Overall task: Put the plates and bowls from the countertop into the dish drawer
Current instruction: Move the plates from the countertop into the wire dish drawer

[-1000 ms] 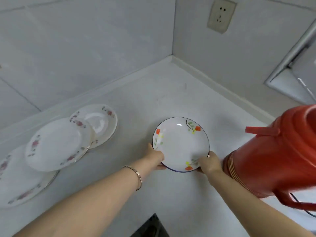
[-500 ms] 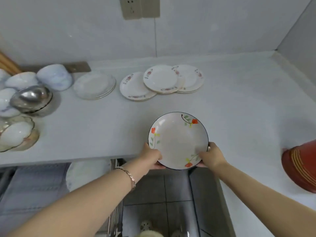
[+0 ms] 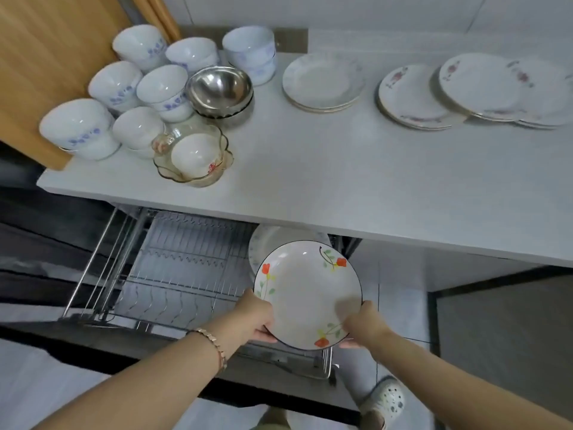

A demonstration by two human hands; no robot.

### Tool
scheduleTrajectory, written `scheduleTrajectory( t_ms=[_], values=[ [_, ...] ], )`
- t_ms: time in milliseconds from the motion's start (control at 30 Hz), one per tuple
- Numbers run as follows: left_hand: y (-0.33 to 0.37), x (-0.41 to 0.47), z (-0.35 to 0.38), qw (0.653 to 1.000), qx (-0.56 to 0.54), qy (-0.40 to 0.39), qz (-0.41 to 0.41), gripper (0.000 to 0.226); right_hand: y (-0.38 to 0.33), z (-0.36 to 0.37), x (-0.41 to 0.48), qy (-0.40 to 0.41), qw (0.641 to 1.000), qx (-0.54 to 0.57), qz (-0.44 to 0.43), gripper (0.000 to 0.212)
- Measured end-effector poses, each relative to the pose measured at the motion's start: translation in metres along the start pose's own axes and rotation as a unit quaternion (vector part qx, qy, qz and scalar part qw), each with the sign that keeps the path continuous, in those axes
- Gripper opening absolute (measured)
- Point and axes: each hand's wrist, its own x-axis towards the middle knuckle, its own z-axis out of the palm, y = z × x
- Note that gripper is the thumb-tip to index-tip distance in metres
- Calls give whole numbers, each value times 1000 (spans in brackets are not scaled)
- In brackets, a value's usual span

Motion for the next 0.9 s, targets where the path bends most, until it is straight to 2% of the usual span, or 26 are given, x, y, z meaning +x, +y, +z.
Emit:
scheduleTrajectory(
  t_ms=[67, 167, 367, 467, 733, 900],
  values=[
    [-4, 19, -34, 1000, -17, 3, -11, 40, -9, 36, 12, -8, 999, 34, 35, 37],
    [-3, 48, -68, 1000, -12, 3, -25, 44, -20, 75, 35, -10, 993, 90, 80, 19],
    [18, 113, -80, 999, -36, -4, -21, 49, -26, 113, 99, 65, 985, 123, 104, 34],
    [32, 138, -72, 998, -55, -1, -13, 45, -33, 112, 126, 97, 984, 124, 90, 31],
    [46, 199, -61, 999, -7, 35, 12, 45, -44, 111, 170, 129, 979, 152, 32, 47],
    [28, 218, -61, 988, 73, 73, 116, 36, -34, 116, 183, 154, 978, 143, -15, 44]
  ],
)
